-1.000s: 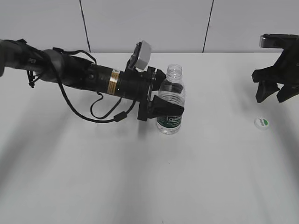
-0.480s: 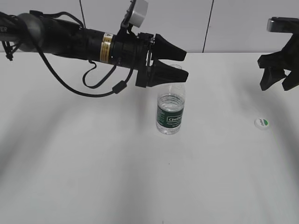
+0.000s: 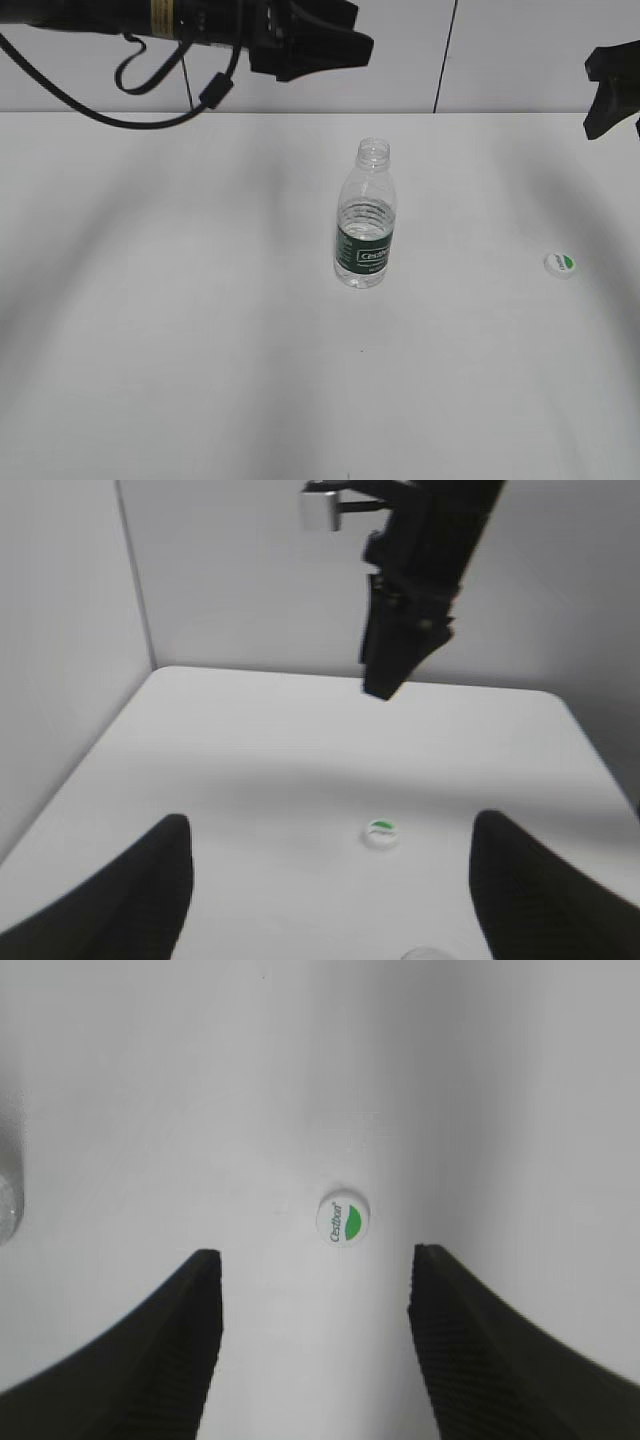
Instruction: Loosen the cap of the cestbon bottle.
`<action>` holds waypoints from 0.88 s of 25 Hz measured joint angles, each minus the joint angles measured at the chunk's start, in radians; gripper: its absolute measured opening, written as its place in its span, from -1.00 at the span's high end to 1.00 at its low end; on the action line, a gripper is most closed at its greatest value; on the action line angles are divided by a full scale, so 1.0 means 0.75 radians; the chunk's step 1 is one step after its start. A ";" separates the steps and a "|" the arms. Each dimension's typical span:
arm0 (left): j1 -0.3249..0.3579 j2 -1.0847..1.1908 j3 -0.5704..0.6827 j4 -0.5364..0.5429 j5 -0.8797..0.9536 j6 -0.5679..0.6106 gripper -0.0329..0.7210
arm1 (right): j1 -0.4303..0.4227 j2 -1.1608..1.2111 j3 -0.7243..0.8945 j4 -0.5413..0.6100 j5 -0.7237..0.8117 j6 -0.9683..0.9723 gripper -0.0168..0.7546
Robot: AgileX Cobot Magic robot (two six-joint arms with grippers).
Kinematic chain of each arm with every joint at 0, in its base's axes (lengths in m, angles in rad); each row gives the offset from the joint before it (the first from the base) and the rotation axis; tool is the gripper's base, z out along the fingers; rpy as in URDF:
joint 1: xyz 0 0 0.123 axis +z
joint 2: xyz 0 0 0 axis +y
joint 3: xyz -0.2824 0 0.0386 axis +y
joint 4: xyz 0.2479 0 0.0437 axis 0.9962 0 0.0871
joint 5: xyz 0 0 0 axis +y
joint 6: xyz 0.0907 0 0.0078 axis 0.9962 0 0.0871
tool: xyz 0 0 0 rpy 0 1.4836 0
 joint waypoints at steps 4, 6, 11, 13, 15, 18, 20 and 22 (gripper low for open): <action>0.058 -0.096 0.002 0.149 0.240 -0.176 -0.44 | 0.000 -0.033 -0.001 0.001 0.104 0.000 -0.23; 0.093 -0.124 0.006 0.175 0.342 -0.297 -0.44 | 0.000 -0.047 -0.001 0.002 0.160 0.002 -0.23; 0.189 -0.146 0.006 0.186 0.501 -0.507 -0.44 | 0.000 -0.078 -0.018 0.003 0.253 0.002 -0.23; 0.224 -0.146 0.006 0.188 0.525 -0.541 -0.44 | 0.000 -0.101 -0.027 0.003 0.253 0.002 -0.23; 0.261 -0.146 0.006 0.188 0.528 -0.561 -0.44 | 0.000 -0.131 -0.029 0.001 0.253 0.006 -0.23; 0.306 -0.146 0.006 0.189 0.494 -0.594 -0.44 | 0.000 -0.201 -0.029 0.001 0.255 0.038 -0.23; 0.330 -0.146 0.006 0.189 0.452 -0.609 -0.44 | 0.000 -0.268 -0.026 0.001 0.256 0.066 -0.23; 0.351 -0.147 0.006 0.189 0.410 -0.612 -0.44 | 0.000 -0.349 0.009 0.001 0.255 0.089 -0.23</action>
